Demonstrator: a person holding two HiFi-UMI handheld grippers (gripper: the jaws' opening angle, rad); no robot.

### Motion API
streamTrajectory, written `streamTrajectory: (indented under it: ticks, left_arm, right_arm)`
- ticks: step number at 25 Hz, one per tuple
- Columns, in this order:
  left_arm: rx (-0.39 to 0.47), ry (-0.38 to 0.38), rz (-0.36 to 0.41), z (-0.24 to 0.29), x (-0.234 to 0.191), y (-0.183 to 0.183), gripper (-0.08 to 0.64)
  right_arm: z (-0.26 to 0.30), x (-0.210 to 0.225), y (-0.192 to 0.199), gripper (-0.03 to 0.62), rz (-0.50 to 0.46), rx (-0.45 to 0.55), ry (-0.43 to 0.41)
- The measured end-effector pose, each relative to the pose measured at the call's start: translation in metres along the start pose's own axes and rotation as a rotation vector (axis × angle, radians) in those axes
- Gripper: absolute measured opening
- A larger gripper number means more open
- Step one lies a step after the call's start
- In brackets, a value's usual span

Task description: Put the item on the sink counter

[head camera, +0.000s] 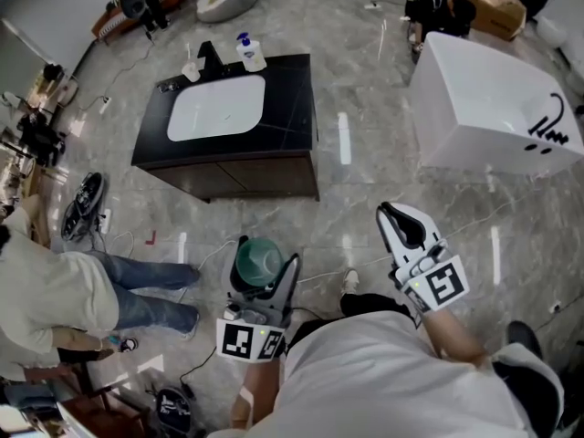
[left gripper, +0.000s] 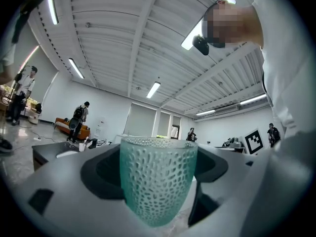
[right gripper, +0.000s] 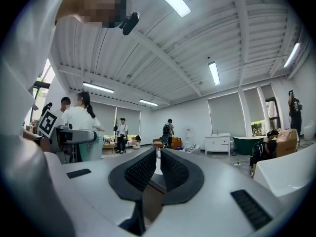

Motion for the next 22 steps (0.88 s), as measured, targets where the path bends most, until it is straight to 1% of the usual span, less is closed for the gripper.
streamTrajectory:
  ticks: [3,6,12,16,22]
  left_arm:
    - [-0.012,-0.023,0.007,0.014,0.001,0.001,0.385]
    - [-0.023,-0.047,0.006,0.027,0.003,0.003,0.385]
    - [-0.028,-0.058,0.020,0.047,0.009,-0.001,0.385]
    - [-0.020,-0.071,0.033,0.051,0.012,-0.006,0.385]
    - [-0.005,-0.093,0.046,0.046,0.009,-0.011,0.385]
  right_arm:
    - [0.007,0.017,-0.001,0.051,0.014,-0.015,-0.018]
    - [0.013,0.030,-0.006,0.051,-0.003,-0.024,-0.044]
    - [0.015,0.057,-0.013,0.051,0.011,-0.017,-0.046]
    - [0.017,0.064,-0.012,0.051,0.020,-0.012,-0.059]
    - [0.019,0.058,-0.012,0.051,0.030,-0.006,-0.078]
Point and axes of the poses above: the fingertips, and each gripper's own axes: z forward along the fingers, x to its right, y out of its underside, the point moved 5 cm from there along -z, backward along the fingers, and after that the axes turned 15 degrees about z, right-handed, at the moved point
